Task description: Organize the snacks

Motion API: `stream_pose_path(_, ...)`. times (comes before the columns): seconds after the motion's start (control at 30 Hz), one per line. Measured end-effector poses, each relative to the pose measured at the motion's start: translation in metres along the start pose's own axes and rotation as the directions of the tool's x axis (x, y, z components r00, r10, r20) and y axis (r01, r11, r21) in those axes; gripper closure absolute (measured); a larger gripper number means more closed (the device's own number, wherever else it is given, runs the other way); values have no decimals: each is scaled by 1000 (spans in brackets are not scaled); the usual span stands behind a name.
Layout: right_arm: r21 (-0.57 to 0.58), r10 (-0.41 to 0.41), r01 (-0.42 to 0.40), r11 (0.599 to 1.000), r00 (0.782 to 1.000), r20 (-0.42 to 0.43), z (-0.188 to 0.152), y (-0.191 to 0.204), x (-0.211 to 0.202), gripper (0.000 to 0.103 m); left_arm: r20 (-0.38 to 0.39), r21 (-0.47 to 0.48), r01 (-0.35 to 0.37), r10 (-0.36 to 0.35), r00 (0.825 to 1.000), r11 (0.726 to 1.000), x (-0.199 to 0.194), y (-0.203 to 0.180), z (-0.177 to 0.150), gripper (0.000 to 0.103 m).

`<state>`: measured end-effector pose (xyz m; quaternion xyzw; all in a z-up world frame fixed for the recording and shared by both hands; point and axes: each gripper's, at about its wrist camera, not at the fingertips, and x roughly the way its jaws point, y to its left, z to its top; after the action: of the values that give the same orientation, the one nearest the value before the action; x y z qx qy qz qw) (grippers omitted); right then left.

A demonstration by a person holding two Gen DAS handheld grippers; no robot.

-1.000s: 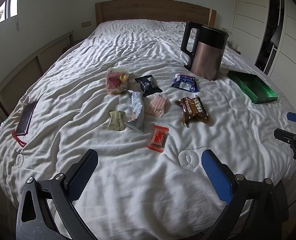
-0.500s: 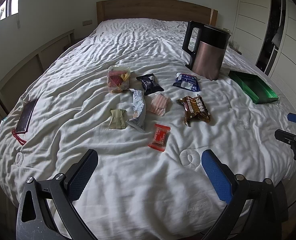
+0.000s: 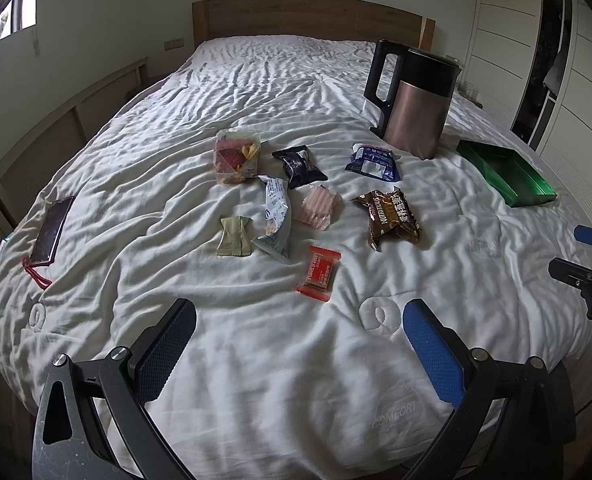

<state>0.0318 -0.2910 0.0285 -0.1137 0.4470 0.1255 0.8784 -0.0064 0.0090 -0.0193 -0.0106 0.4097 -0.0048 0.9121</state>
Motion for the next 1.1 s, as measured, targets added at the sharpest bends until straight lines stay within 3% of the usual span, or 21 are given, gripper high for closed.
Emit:
stream_pose_path(0.4,-20,41,-42,999,999,-30,2,15,11,0,-12,-22,-5,5,1000,1000,7,14,-5,1)
stream_pose_path(0.73,-59,67,-72,996,995,-71,11,39,34,0,-74,-70,-14,9,997,997,27,38,-6,1)
stream_pose_path(1.1,-72,116,-124,990,988,-105,36,55,75,0,-147,-14,42,-44,988,999,75,14,7,1)
